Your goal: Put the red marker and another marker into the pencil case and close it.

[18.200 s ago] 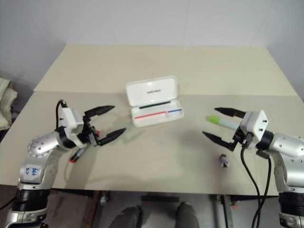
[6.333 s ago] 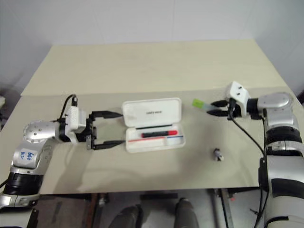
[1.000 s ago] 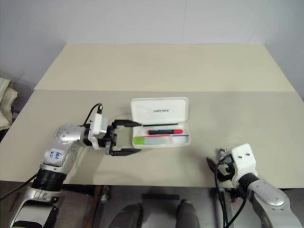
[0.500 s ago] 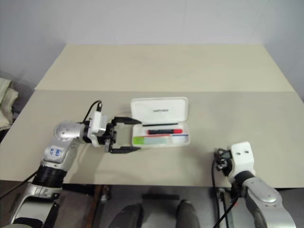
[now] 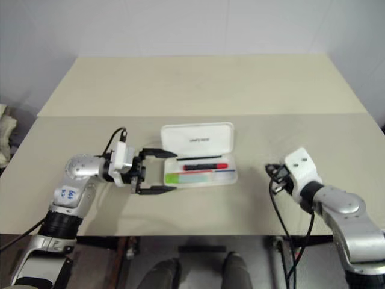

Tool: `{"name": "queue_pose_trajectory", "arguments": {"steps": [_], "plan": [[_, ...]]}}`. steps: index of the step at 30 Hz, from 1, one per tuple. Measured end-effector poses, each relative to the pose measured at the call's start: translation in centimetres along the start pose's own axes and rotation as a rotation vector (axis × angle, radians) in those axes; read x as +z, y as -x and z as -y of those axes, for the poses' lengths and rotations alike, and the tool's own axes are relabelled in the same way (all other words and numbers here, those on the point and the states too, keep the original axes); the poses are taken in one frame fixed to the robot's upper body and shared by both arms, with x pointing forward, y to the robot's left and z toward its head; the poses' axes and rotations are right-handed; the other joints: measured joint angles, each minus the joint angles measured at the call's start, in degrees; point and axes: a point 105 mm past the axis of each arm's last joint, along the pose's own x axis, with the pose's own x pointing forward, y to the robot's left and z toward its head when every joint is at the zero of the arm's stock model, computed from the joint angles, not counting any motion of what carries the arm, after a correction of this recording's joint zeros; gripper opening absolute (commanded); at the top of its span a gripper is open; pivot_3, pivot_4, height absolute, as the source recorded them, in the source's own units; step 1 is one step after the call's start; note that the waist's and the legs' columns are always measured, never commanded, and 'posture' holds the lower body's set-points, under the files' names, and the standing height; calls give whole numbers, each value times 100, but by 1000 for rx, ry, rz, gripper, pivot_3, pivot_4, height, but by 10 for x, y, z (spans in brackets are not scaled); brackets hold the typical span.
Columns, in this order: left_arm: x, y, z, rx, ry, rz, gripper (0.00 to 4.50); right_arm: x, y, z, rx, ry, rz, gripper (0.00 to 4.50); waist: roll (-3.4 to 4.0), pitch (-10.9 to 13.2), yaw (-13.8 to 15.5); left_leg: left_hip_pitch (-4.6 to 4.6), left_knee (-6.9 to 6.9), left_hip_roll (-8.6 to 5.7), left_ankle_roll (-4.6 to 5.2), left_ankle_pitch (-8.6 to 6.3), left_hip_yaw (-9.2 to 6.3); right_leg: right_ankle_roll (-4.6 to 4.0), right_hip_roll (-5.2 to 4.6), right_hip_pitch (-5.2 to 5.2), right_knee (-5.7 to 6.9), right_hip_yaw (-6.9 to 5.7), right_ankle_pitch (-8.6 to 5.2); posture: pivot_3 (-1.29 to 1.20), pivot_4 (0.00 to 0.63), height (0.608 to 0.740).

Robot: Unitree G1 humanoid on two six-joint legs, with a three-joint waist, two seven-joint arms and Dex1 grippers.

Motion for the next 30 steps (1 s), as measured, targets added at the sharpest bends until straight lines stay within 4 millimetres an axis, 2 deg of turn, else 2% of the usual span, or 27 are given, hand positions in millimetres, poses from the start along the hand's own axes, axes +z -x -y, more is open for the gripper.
{"name": "queue_pose_trajectory", "arguments": {"steps": [2, 5, 9, 15, 18, 20, 30], "plan": [[-2, 6, 1, 19, 4, -16, 4500, 16, -13, -6, 166, 108, 33, 378, 3, 3, -80, -1, 2, -1, -1, 1, 18, 8, -1, 0, -2, 11, 10, 0, 150, 740], [-3, 8, 3, 27, 3, -21, 4500, 38, -20, -12, 313, 236, 107, 378, -5, 7, -78, -4, 0, 3, -15, 9, 16, 9, 1, -1, -5, 7, 10, 0, 150, 740], [-5, 13, 5, 50, 7, -33, 4500, 41, -39, -33, 509, 296, 153, 378, -8, 9, -60, -15, 1, 2, -16, 9, 16, 10, 0, -4, -19, 7, 10, 0, 150, 740], [-8, 26, 9, 102, 11, -72, 4500, 50, -60, -57, 690, 349, 202, 378, -10, 10, -53, -19, -1, 4, -21, 7, 18, 10, 1, -12, -22, 7, 10, 0, 150, 740], [-9, 31, 16, 123, 14, -86, 4500, 44, -65, -71, 784, 374, 199, 378, -10, 10, -53, -20, -3, 4, -22, 6, 16, 9, 2, -14, -21, 7, 10, 0, 150, 740], [-8, 35, 18, 136, 15, -103, 4500, 34, -67, -71, 810, 372, 173, 378, -11, 10, -5, -23, -1, 2, -22, 6, 16, 9, 1, -14, -21, 7, 10, 0, 150, 740], [-3, 38, 23, 180, 9, -111, 4500, 38, -77, -55, 810, 416, 177, 378, -10, 10, -37, -17, 0, 5, -29, 9, 18, 9, 2, -15, -11, 8, 10, 0, 150, 740]]}}
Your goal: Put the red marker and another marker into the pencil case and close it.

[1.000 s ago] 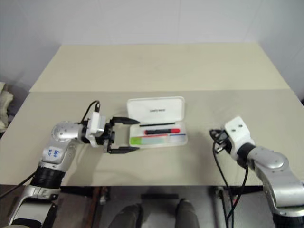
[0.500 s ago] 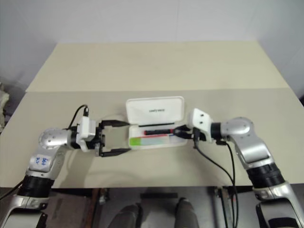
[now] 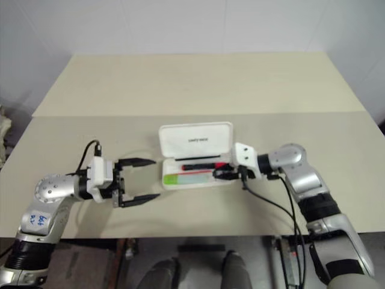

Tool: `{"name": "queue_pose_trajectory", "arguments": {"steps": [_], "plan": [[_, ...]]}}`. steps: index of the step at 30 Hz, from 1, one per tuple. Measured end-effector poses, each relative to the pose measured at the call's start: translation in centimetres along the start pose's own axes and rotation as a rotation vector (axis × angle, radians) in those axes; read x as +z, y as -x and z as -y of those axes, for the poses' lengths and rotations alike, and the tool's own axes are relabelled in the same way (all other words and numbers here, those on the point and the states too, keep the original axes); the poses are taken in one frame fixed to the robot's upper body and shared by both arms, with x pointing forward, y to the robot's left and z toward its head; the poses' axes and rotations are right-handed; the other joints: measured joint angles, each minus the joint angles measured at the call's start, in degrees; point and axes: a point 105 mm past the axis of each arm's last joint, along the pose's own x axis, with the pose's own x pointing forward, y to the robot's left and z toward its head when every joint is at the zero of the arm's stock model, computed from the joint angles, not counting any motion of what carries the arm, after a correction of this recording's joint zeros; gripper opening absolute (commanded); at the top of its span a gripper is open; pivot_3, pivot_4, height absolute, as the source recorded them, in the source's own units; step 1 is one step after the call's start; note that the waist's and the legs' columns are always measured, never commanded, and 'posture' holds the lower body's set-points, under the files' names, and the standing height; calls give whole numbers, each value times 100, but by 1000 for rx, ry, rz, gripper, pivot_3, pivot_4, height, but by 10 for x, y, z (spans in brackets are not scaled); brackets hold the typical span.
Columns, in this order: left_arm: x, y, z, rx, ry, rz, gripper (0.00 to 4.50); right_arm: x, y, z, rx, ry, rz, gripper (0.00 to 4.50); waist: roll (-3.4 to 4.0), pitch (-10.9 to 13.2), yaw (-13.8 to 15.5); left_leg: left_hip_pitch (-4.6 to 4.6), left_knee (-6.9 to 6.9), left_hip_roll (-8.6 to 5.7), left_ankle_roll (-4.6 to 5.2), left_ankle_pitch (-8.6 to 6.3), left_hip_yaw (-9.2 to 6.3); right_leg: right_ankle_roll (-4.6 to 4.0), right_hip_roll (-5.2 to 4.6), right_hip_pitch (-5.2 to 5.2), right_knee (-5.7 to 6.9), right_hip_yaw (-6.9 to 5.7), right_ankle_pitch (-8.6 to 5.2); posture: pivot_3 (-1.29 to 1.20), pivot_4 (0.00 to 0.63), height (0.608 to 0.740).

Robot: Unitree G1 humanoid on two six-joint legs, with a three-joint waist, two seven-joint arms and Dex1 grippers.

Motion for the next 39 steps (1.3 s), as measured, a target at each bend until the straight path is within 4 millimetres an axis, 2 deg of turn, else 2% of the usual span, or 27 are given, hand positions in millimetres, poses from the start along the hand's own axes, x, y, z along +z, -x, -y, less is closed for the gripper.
{"name": "queue_pose_trajectory", "arguments": {"steps": [8, 21, 32, 33, 39], "plan": [[-1, 1, -2, 18, 6, -6, 4500, 8, 5, 7, 13, 21, 16, 378, 0, 0, 9, -2, -2, 0, -1, 0, 0, 0, 0, -2, -3, 0, 0, 0, 150, 740], [6, -2, -9, 22, -24, 5, 4500, -12, 13, 4, 27, -18, -24, 378, 0, 0, 2, -2, -2, 0, -1, 0, 2, 0, 0, -2, -1, 0, 0, 0, 150, 740], [6, -1, -9, 19, -22, 5, 4500, -11, 16, 8, 3, -10, -16, 4289, 0, 0, 9, -2, -2, 0, -2, 0, 2, 0, 0, -2, -2, 0, 0, 0, 150, 740], [6, -1, -9, 19, -23, 5, 4500, -10, 16, 7, 5, -8, -16, 4445, 0, 0, 9, -2, -2, 0, -2, 0, 2, 0, 0, -2, -2, 1, 0, 0, 150, 740], [8, -2, -12, 18, -32, 7, 4500, 15, 18, 9, 0, 41, 55, 4445, 0, 0, 15, -2, 0, 0, -2, 0, 1, 0, 0, -4, 1, 1, 0, 0, 150, 740]]}}
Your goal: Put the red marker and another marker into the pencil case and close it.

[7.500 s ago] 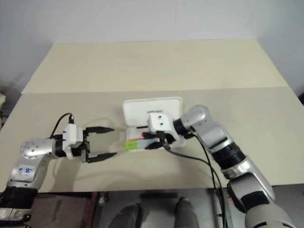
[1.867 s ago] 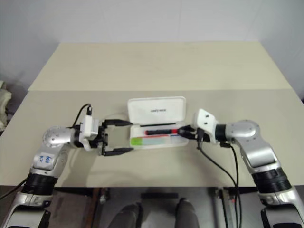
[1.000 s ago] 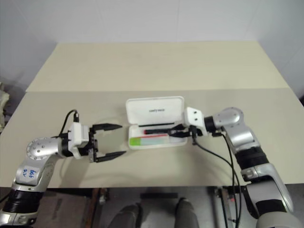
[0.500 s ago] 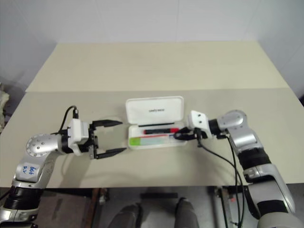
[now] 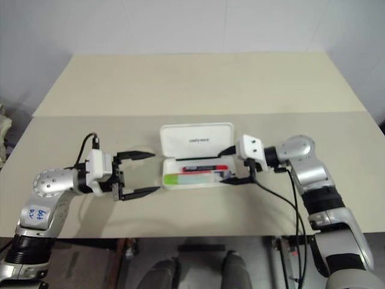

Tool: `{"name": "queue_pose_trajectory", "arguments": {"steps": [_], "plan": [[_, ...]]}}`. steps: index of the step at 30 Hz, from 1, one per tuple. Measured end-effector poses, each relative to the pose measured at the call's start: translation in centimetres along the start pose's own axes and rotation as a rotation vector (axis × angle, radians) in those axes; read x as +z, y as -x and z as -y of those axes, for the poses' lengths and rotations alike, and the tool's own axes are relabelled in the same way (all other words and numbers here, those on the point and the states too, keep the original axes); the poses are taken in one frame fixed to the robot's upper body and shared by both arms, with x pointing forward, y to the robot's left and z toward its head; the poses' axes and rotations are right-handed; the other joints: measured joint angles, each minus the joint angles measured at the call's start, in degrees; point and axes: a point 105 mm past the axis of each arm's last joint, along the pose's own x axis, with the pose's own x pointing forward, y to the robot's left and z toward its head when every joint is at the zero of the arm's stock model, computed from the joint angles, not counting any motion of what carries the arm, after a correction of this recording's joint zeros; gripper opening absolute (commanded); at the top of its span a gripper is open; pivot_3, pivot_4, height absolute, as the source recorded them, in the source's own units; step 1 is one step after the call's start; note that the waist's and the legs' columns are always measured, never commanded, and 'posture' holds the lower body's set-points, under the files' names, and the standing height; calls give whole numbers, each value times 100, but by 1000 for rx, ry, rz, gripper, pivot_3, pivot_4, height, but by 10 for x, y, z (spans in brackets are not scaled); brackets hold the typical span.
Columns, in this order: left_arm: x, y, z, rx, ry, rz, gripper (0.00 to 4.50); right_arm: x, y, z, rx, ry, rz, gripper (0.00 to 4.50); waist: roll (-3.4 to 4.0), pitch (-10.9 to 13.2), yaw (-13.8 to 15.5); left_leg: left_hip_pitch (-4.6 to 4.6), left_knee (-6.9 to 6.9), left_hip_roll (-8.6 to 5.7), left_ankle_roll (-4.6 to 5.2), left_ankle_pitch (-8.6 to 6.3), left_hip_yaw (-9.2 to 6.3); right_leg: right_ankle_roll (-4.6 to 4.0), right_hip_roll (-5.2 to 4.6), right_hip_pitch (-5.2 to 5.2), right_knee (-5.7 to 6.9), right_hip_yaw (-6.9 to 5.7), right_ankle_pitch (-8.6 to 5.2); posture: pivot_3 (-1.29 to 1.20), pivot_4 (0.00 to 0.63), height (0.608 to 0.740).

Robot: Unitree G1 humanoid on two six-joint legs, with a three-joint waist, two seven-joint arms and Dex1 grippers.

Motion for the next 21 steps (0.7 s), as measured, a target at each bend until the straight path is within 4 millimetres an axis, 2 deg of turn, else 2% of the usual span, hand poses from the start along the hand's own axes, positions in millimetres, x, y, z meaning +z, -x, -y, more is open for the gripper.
{"name": "queue_pose_trajectory", "arguments": {"steps": [3, 7, 13, 16, 18, 21], "plan": [[-1, 0, -2, 2, 5, -4, 4500, 10, 8, 0, -24, 0, 35, 4445, 0, 0, 9, -1, -1, 0, 0, 0, 0, 0, 0, 0, -1, 0, 0, 0, 150, 740], [-5, 2, -4, 8, 18, -14, 4500, 12, 28, -2, -90, -40, 55, 4445, 0, 0, 34, -5, 0, -1, 1, -1, 0, 0, -1, 1, -5, 0, 0, 0, 150, 740], [-14, 8, -9, 12, 34, -23, 4500, -10, 60, -11, -207, -107, 2, 4445, 0, 0, 8, 1, 0, 0, 2, -1, 7, 0, 0, 1, 0, 1, 0, 0, 150, 740], [-16, 10, -12, 11, 33, -21, 3914, -20, 74, -17, -258, -140, -28, 4500, 0, 0, 6, 2, 1, 0, 2, -1, 10, 0, 0, 0, 3, 2, 0, 0, 150, 740], [-16, 11, -15, 7, 29, -12, 3274, -22, 81, -18, -291, -148, -26, 4500, 0, 0, 6, 3, 3, 1, 2, -1, 10, 0, -1, 0, 5, 2, 0, 0, 150, 740], [-15, 11, -17, 7, 21, -6, 2250, -21, 80, -22, -293, -145, -19, 4500, 0, 0, 5, 4, 5, 1, 2, -1, 10, 0, 0, 0, 7, 3, 1, 0, 150, 740]]}}
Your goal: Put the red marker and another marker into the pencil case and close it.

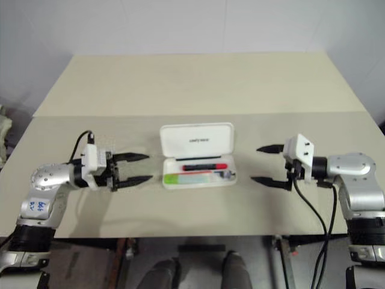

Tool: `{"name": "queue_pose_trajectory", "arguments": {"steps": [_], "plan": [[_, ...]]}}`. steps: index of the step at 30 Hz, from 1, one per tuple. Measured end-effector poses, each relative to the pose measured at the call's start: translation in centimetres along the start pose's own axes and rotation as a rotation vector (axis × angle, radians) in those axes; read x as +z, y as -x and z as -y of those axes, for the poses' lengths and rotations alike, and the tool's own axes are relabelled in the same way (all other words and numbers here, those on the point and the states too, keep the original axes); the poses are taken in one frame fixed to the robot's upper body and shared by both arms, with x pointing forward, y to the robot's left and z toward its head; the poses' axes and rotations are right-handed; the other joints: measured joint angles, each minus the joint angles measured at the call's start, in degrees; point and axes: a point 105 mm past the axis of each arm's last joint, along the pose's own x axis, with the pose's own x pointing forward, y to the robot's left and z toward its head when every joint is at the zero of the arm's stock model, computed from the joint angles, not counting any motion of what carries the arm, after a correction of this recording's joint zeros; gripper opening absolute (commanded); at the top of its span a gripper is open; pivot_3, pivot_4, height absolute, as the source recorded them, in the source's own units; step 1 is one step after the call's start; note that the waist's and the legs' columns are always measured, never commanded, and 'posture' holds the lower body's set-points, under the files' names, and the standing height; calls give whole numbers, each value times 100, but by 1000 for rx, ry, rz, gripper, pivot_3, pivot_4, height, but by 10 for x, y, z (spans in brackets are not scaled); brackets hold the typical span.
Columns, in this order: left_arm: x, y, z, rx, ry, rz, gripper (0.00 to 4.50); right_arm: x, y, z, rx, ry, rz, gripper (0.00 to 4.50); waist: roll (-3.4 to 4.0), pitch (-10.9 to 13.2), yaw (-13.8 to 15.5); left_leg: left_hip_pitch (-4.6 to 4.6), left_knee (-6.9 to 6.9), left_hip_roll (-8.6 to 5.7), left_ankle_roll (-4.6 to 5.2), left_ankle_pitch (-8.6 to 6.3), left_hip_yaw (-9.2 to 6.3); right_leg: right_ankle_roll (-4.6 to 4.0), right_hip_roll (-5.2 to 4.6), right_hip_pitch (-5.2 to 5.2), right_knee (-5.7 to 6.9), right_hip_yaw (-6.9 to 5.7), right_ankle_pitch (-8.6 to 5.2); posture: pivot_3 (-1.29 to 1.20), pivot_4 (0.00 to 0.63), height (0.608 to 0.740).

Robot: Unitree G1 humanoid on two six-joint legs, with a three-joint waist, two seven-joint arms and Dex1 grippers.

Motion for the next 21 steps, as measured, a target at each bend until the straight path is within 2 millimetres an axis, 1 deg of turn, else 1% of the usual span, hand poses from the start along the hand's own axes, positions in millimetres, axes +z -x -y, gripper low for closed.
{"name": "queue_pose_trajectory", "arguments": {"steps": [3, 6, 7, 10, 16, 19, 21], "plan": [[2, -2, -5, 12, -11, 16, 1133, 3, -1, -3, 4, 5, 6, 4500, 0, 0, 13, -1, 2, 0, 0, 0, 0, 0, 0, 0, 1, 0, 0, 0, 150, 740], [2, -2, -7, 25, -16, 24, 109, 4, -2, -3, -2, 6, 8, 4500, 0, 0, 12, -2, 2, -1, 0, 0, 0, 0, 0, 0, -1, 0, 0, 0, 150, 740], [2, -3, -7, 31, -16, 28, 48, 4, -2, -2, -6, 5, 7, 4500, 0, 0, 13, -2, 2, -1, 0, 0, 0, 0, 0, 0, -1, 0, 0, 0, 150, 740], [4, -3, -14, 93, -20, 51, 48, 4, -2, -1, -15, 1, 7, 4500, 0, 0, 13, -2, 2, 0, 0, 0, -1, 0, 0, 0, -2, 0, 0, 0, 150, 740], [5, 7, -40, 342, -5, 105, 48, 7, -3, 3, -28, 14, 7, 4500, 0, 0, 15, -1, 2, -1, -1, 0, -1, 1, 0, 0, 0, 1, 0, 0, 150, 740], [-2, 16, -55, 467, 3, 67, 48, 6, -5, 3, -26, 12, 3, 4500, 0, 0, 18, -1, 2, -1, 0, 0, -1, 1, 0, 0, -1, 1, 1, 0, 150, 740], [-15, 20, -64, 547, 33, 7, 48, 7, -5, 3, -27, 16, 2, 4500, 0, 0, 18, -1, 3, -2, -1, 0, -1, 2, 0, 0, -1, 1, 1, 0, 150, 740]]}}
